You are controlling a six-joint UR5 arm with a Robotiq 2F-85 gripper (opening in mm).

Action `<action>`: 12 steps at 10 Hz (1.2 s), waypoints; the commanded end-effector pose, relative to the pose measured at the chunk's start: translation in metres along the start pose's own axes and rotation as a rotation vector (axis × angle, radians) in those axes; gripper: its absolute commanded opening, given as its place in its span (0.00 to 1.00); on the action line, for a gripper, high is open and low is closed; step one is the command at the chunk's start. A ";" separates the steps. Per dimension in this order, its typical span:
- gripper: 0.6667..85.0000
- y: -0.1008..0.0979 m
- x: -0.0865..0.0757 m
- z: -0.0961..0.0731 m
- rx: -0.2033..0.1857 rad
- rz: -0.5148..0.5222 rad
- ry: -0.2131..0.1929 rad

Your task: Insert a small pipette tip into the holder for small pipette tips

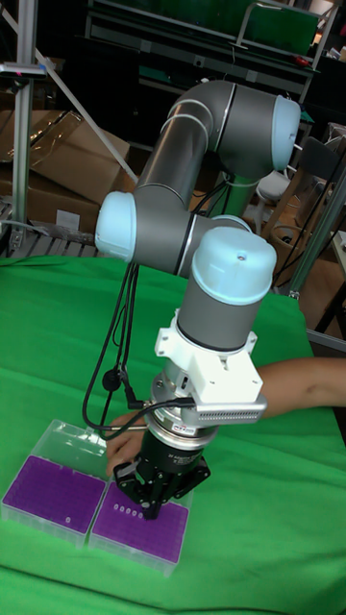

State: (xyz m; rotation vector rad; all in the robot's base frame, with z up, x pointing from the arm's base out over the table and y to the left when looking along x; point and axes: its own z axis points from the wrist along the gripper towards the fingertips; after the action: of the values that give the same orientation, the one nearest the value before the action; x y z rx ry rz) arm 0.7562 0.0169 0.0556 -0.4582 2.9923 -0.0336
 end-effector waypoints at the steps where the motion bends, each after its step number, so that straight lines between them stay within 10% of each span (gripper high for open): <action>1: 0.18 0.002 0.006 0.001 -0.016 -0.028 0.017; 6: 0.25 -0.011 0.011 -0.005 0.005 -0.057 0.042; 12: 0.26 -0.084 0.013 0.004 0.010 -0.242 0.008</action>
State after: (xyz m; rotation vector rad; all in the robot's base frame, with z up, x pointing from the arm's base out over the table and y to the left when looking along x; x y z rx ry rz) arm 0.7606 -0.0389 0.0576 -0.7347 2.9681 -0.0837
